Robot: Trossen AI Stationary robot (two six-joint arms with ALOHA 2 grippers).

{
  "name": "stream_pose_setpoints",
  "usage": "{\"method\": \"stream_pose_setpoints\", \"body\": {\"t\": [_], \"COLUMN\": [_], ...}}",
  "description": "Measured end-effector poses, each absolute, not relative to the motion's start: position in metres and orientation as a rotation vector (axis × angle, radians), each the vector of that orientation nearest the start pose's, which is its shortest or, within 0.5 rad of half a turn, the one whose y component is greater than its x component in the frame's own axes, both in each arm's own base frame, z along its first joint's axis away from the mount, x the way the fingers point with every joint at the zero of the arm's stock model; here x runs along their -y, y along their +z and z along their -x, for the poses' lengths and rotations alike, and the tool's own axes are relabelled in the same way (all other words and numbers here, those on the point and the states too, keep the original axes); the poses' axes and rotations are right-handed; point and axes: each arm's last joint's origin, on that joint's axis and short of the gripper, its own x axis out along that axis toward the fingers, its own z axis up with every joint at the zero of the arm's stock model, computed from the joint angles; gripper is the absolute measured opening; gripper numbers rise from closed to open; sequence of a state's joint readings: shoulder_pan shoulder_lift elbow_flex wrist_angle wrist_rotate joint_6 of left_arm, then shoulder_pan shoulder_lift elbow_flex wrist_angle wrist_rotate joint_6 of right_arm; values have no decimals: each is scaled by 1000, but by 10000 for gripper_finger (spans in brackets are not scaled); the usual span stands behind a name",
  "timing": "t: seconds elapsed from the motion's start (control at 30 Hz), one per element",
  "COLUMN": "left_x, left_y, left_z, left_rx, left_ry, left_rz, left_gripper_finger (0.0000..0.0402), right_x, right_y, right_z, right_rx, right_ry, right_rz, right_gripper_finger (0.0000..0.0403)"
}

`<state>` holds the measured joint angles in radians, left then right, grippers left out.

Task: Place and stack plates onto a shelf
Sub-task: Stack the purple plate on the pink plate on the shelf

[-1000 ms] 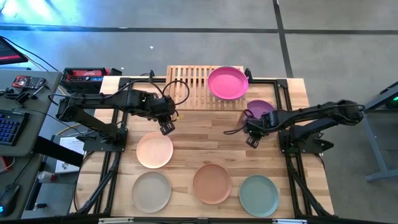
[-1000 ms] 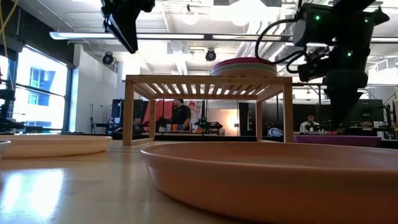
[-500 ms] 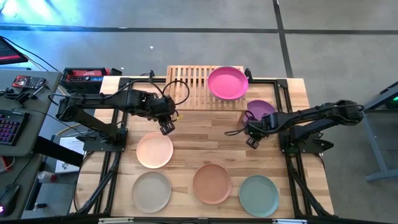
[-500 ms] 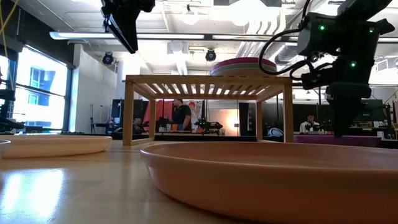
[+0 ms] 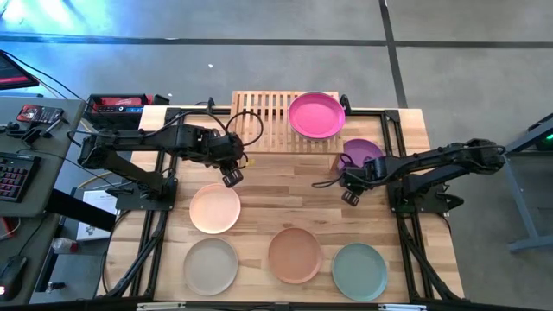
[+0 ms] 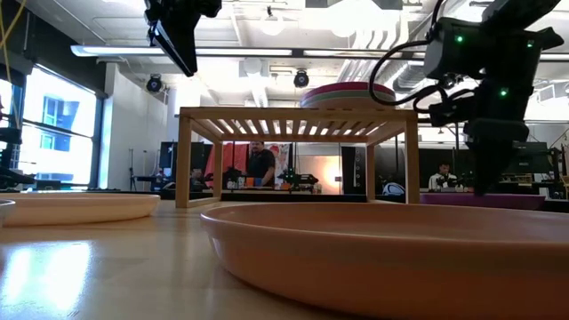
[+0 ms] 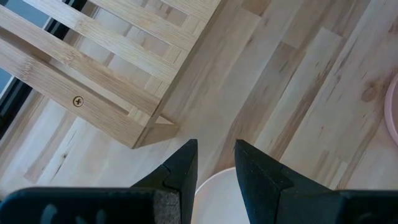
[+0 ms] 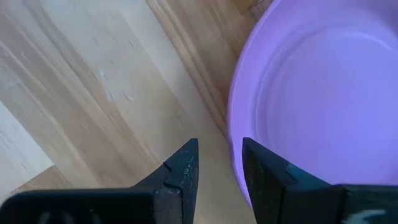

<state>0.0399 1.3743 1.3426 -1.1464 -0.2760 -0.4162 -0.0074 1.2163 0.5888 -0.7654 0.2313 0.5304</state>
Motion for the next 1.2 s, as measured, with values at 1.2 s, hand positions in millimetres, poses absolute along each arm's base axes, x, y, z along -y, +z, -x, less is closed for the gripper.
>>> {"method": "stream_pose_setpoints", "body": {"t": [1.2], "left_x": [-18], "left_y": [326], "left_z": [-251], "left_rx": [-1089], "left_ry": [524], "left_rz": [241], "left_gripper_finger": [96], "right_x": [8], "right_y": [162], "right_z": [-182], "right_rx": [-1228], "right_ry": [-636], "right_rz": [-380], "right_gripper_finger": [99]}}
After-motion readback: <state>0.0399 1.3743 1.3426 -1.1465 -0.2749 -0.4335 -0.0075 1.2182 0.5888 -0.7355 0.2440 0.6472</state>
